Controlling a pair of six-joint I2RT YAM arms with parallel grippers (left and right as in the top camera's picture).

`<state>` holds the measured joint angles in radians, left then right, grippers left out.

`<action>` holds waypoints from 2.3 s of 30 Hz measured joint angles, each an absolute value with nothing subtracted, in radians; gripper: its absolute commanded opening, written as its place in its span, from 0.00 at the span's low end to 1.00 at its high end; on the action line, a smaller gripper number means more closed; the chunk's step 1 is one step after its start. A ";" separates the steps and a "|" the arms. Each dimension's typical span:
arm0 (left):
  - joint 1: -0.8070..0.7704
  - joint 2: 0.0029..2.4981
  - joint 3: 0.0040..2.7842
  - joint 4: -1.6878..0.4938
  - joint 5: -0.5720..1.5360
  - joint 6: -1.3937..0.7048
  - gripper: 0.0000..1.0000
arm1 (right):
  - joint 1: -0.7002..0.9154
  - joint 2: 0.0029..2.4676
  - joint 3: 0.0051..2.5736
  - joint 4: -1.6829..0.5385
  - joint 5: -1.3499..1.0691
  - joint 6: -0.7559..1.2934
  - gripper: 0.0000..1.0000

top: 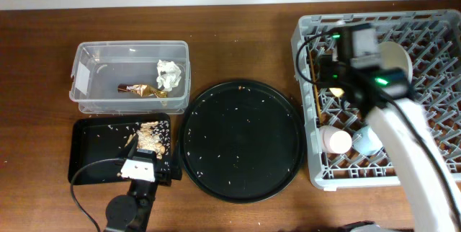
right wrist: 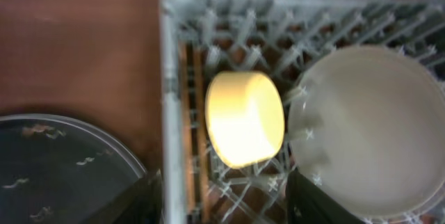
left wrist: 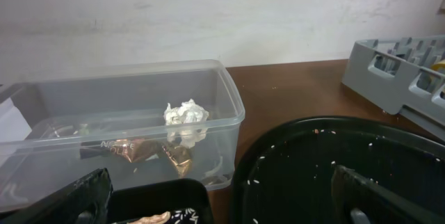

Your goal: Sort waste into correct bins and load items into the dishwasher rack

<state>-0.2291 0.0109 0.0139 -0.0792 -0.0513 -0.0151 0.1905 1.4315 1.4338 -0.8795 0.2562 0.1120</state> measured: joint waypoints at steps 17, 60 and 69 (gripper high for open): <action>-0.229 0.011 0.014 -0.079 -0.051 -0.015 0.99 | 0.191 0.971 1.522 -1.356 -0.253 0.068 0.98; -0.229 0.011 0.014 -0.079 -0.051 -0.015 0.99 | 0.191 0.013 0.014 -0.060 -0.154 -0.049 0.98; -0.229 0.011 0.014 -0.079 -0.051 -0.015 0.99 | 0.191 0.013 0.014 -0.060 -0.154 -0.049 0.98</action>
